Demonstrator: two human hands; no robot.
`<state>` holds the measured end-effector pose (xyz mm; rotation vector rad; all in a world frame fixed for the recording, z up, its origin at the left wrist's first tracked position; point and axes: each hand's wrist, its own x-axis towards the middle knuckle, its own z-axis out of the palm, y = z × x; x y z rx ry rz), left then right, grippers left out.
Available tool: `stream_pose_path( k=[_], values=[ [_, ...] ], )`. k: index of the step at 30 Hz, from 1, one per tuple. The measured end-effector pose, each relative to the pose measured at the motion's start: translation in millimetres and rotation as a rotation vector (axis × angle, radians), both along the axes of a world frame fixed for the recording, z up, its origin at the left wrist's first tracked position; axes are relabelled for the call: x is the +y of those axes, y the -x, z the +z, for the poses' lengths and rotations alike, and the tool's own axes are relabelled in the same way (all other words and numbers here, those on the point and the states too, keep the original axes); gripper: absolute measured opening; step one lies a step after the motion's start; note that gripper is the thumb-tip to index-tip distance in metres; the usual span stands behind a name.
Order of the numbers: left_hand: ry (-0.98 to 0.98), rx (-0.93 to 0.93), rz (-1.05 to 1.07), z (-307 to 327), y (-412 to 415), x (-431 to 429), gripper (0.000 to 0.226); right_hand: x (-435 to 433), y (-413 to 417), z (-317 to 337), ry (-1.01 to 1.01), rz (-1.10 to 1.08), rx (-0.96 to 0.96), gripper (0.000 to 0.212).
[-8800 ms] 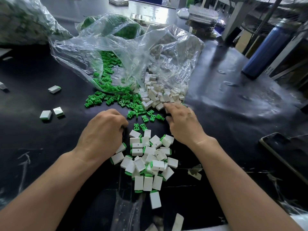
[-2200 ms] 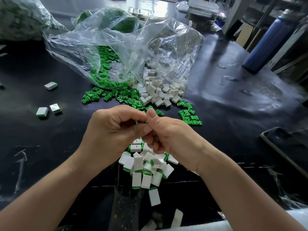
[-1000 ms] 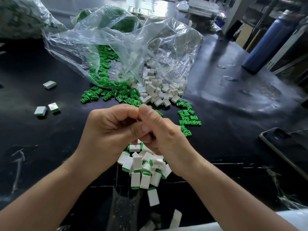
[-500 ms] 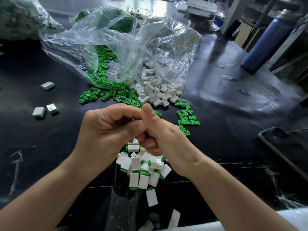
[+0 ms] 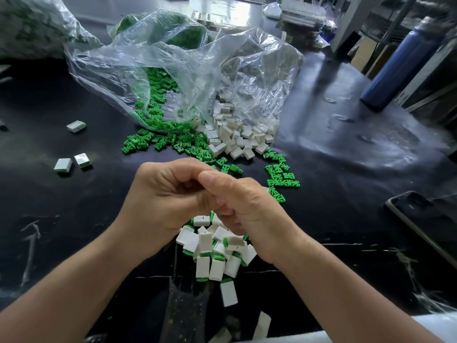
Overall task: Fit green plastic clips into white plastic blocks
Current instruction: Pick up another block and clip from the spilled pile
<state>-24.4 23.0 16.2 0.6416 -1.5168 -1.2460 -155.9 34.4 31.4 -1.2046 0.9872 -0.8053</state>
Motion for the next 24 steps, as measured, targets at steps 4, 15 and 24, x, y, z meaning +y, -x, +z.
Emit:
stream_pose_path(
  k=[4, 15, 24],
  values=[
    [-0.063, -0.006, 0.049, 0, 2, -1, 0.018, -2, 3, -2, -0.038, 0.005, 0.019, 0.058],
    [-0.292, -0.016, 0.048, 1, 2, -1, 0.023, -12, 10, -8, -0.155, 0.144, 0.044, 0.067],
    [-0.315, -0.008, 0.032, 6, 0, -1, 0.021, -11, 13, -5, -0.077, 0.166, 0.11, 0.054]
  ],
)
